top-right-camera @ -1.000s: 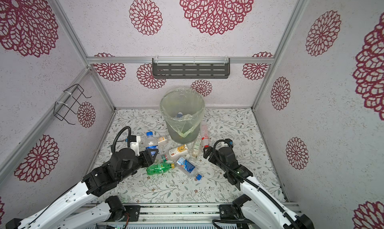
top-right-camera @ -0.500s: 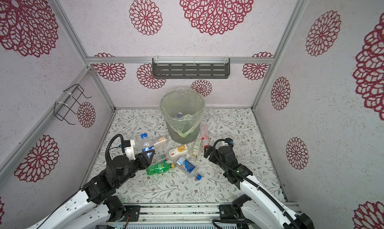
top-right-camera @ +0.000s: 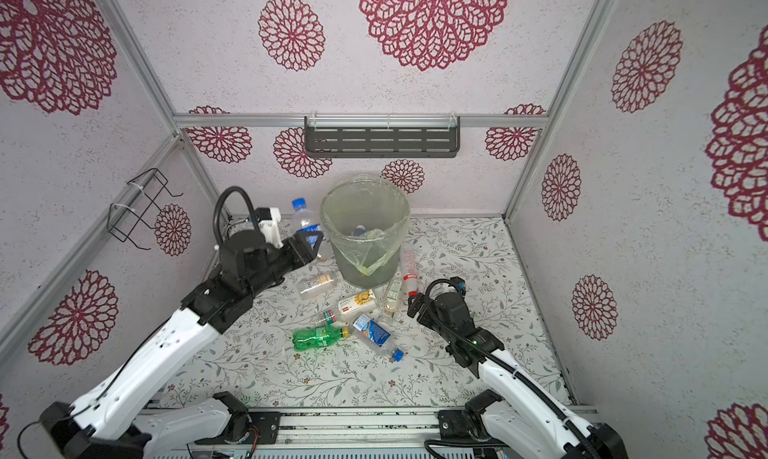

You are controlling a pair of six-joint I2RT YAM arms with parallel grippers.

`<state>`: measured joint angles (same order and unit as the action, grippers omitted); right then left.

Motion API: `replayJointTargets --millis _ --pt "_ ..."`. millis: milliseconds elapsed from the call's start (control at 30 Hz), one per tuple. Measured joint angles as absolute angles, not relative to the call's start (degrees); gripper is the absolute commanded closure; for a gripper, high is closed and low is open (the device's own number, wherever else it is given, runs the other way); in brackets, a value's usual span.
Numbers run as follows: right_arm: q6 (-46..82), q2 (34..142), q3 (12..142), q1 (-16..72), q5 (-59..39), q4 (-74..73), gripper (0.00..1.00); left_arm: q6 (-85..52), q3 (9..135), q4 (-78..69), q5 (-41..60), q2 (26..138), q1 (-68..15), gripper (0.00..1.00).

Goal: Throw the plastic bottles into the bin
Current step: 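Carry the Pepsi bottle over the bin and open the left gripper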

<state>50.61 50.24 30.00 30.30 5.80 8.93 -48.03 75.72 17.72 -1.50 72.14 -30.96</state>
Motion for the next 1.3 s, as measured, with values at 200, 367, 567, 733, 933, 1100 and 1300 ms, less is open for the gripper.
replayJointTargets --millis 200,367,567,733,933,1100,1300 --pt "50.6 49.2 30.0 30.3 5.8 9.4 0.01 -47.9 105.8 22.7 6.8 96.4 -27.4 0.03" --pt "50.5 46.8 30.3 30.3 5.9 11.6 0.01 -48.4 104.3 28.8 9.8 96.6 -24.4 0.03" --pt "48.4 45.3 30.8 30.3 6.3 13.3 0.01 -46.7 98.1 33.2 9.9 83.3 -22.1 0.03" --pt "46.9 46.1 30.9 30.3 6.3 13.3 0.01 -44.9 91.8 34.0 9.5 72.1 -21.6 0.03" --pt "46.0 49.1 31.9 30.3 7.0 13.7 0.01 -44.1 80.9 35.2 7.4 66.3 -20.7 0.03" --pt "44.9 49.9 32.5 30.3 7.3 13.1 0.01 -44.4 71.7 35.4 7.4 63.0 -20.5 0.03" --pt "42.1 49.6 32.5 31.1 7.4 12.6 0.01 -44.4 64.5 35.5 7.4 58.0 -20.5 0.03"
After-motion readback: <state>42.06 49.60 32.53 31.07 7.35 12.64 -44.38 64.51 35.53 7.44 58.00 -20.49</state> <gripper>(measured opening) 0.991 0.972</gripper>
